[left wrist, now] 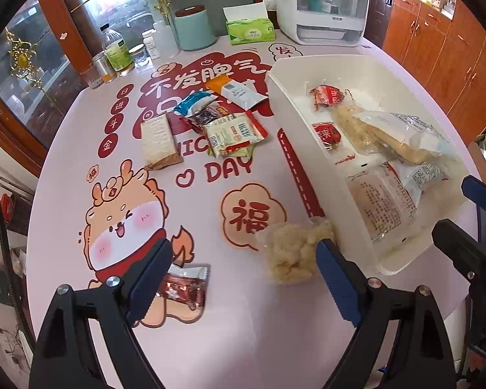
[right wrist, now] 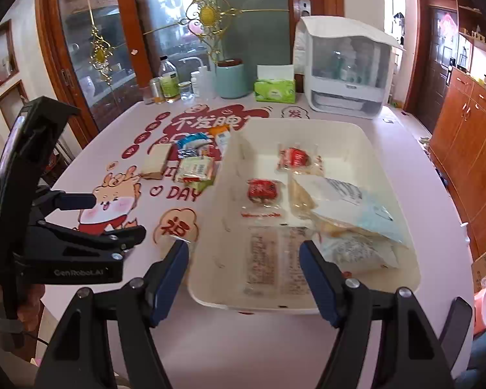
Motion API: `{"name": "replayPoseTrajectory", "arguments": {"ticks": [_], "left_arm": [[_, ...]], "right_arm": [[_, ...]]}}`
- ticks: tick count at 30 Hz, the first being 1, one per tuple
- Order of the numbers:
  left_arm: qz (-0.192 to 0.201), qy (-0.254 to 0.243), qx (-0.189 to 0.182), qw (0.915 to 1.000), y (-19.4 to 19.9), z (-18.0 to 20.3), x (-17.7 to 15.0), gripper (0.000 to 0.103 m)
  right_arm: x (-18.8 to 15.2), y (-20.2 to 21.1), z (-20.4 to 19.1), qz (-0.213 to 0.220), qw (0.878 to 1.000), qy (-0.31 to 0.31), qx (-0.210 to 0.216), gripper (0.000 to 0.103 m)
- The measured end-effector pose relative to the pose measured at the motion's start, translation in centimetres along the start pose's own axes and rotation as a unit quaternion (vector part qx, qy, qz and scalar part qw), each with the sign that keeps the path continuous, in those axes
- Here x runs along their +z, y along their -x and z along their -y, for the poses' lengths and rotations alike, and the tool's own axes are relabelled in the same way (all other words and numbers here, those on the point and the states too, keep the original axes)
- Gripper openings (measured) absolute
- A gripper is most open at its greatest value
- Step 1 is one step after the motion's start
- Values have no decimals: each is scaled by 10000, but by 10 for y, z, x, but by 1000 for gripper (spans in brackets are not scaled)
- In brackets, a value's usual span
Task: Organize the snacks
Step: 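Grasp the brown chocolate packet with the left tool while the right grasps the puffed-snack bag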
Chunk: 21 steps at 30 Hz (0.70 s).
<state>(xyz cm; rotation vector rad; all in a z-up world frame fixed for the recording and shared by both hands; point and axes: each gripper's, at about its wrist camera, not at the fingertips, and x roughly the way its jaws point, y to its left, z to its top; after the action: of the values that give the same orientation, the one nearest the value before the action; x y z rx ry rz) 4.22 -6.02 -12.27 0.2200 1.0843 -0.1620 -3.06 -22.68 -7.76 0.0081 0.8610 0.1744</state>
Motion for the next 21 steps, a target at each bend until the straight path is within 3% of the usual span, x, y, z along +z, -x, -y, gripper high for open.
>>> {"name": "replayPoseTrajectory", "arguments": {"ticks": [21], "left_arm": [[-5, -214, -74, 9997, -7, -90, -12, 89]], "right_arm": [[9, -12, -103, 241, 9991, 321, -127, 71]]}}
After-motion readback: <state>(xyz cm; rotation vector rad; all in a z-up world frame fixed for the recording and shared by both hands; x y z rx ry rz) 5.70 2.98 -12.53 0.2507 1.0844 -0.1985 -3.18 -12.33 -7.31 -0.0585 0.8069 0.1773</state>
